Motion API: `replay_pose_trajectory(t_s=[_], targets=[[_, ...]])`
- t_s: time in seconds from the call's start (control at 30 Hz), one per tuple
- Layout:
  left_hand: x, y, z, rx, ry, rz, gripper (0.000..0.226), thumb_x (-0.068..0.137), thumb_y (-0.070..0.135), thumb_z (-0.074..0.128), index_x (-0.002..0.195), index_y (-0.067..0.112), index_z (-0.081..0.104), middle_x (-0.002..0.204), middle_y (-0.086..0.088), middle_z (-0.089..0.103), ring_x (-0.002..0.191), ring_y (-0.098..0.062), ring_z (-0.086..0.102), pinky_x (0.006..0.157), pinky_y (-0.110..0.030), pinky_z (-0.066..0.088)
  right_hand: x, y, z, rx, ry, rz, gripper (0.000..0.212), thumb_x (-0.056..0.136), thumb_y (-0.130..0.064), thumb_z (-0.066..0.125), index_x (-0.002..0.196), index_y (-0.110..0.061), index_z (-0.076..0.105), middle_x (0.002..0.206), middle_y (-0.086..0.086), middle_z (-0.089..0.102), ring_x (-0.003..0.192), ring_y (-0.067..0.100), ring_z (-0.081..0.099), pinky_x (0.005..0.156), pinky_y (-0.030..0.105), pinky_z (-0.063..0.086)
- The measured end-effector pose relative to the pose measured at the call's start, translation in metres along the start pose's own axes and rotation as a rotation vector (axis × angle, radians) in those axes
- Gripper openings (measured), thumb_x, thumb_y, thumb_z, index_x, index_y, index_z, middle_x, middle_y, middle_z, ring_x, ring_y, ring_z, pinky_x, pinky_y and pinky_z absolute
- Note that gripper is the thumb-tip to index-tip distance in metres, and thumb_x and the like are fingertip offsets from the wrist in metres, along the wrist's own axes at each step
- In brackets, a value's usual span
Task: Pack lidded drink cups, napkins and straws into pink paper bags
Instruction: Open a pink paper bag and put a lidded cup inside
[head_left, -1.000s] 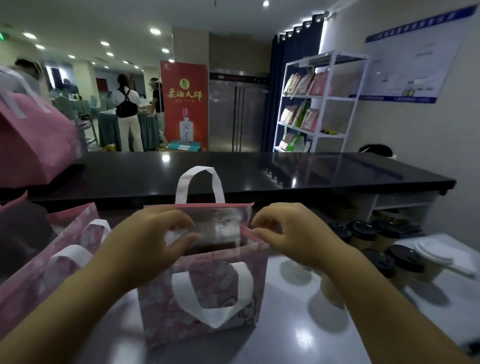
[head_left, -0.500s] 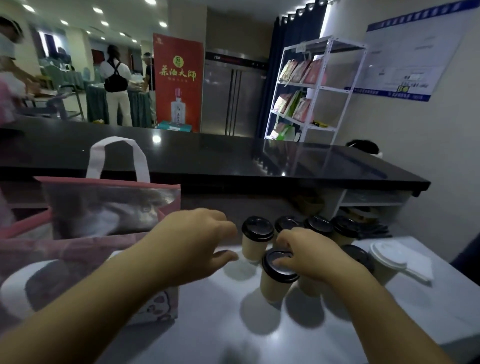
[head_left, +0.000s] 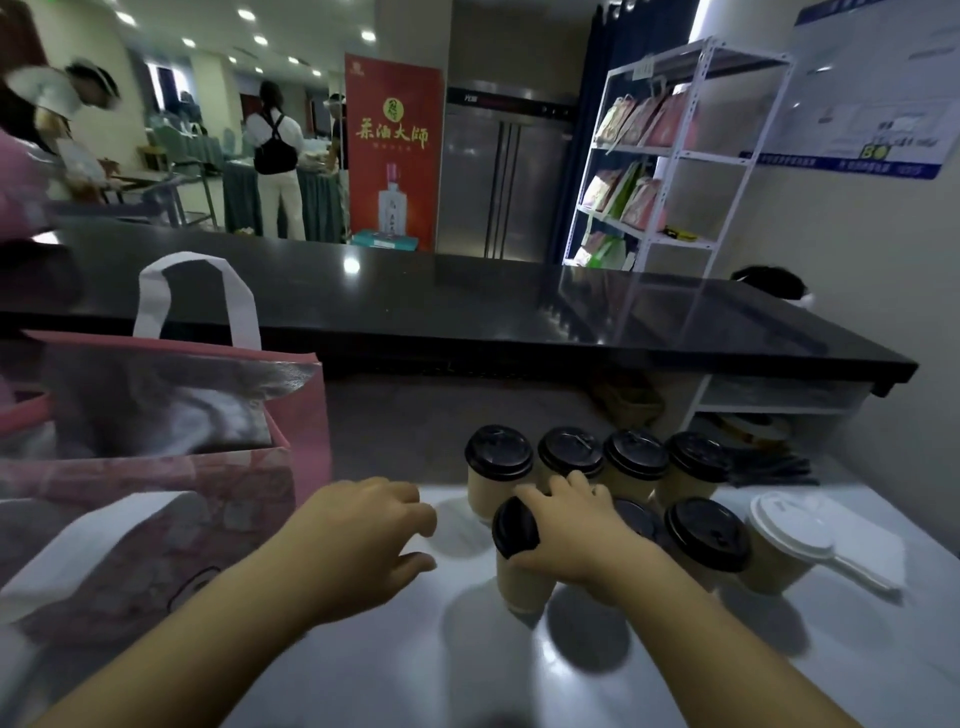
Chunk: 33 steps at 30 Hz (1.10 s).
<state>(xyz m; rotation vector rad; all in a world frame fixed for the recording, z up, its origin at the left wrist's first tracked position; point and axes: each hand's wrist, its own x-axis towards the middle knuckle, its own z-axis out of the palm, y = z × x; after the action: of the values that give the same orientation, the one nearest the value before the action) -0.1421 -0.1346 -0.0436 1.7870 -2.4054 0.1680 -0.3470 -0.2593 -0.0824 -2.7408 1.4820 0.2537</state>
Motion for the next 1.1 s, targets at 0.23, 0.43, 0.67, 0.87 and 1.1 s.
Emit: replay_pose_trajectory(t_s=[0.23, 0.43, 0.67, 0.87, 1.1], targets=[[-0.001, -0.015, -0.057, -0.023, 0.172, 0.003, 0.041, 0.083, 0.059, 0.039, 0.107, 0.033, 0.060, 0.103, 0.015, 0.060, 0.088, -0.003, 0.056, 0.073, -0.022, 0.049, -0.001, -0.006, -0.044, 0.090, 0.385, -0.080, 0.083, 0.066, -0.072, 0.029, 0.141, -0.038, 0.021, 0.099, -0.002, 0.023, 0.091, 0.017, 0.015, 0.084, 0.036, 0.023], [-0.015, -0.054, -0.111, -0.030, 0.289, -0.041, 0.040, 0.079, 0.059, 0.045, 0.090, 0.028, 0.068, 0.085, 0.014, 0.064, 0.070, -0.004, 0.059, 0.063, -0.026, 0.051, 0.002, -0.033, -0.118, 0.216, 0.596, -0.159, 0.091, 0.062, -0.074, 0.025, 0.142, -0.030, 0.025, 0.100, -0.003, 0.027, 0.094, 0.014, 0.017, 0.085, 0.029, 0.021], [-0.048, -0.137, -0.128, -0.053, 0.319, -0.202, 0.034, 0.072, 0.061, 0.054, 0.081, 0.032, 0.068, 0.075, 0.019, 0.060, 0.066, -0.001, 0.059, 0.058, -0.036, 0.054, 0.017, -0.102, -0.177, 0.453, 0.714, -0.370, 0.073, 0.063, -0.071, 0.033, 0.126, -0.035, 0.037, 0.101, -0.003, 0.035, 0.097, 0.016, 0.025, 0.083, 0.031, 0.030], [-0.082, -0.203, -0.112, -0.017, 0.231, -0.300, 0.014, 0.073, 0.035, 0.073, 0.086, 0.033, 0.068, 0.081, 0.019, 0.059, 0.066, 0.006, 0.053, 0.061, -0.019, 0.045, 0.043, -0.175, -0.186, 0.499, 0.662, -0.516, 0.071, 0.065, -0.074, 0.036, 0.126, -0.037, 0.036, 0.101, -0.004, 0.038, 0.098, 0.015, 0.028, 0.081, 0.029, 0.033], [-0.106, -0.255, -0.087, 0.049, 0.079, -0.264, 0.033, 0.083, 0.039, 0.060, 0.116, 0.039, 0.059, 0.115, 0.020, 0.057, 0.109, -0.007, 0.045, 0.090, -0.021, 0.038, 0.074, -0.229, -0.165, 0.230, 0.427, -0.544, 0.077, 0.067, -0.078, 0.049, 0.130, -0.039, 0.030, 0.102, -0.010, 0.035, 0.097, 0.012, 0.026, 0.087, 0.030, 0.038]])
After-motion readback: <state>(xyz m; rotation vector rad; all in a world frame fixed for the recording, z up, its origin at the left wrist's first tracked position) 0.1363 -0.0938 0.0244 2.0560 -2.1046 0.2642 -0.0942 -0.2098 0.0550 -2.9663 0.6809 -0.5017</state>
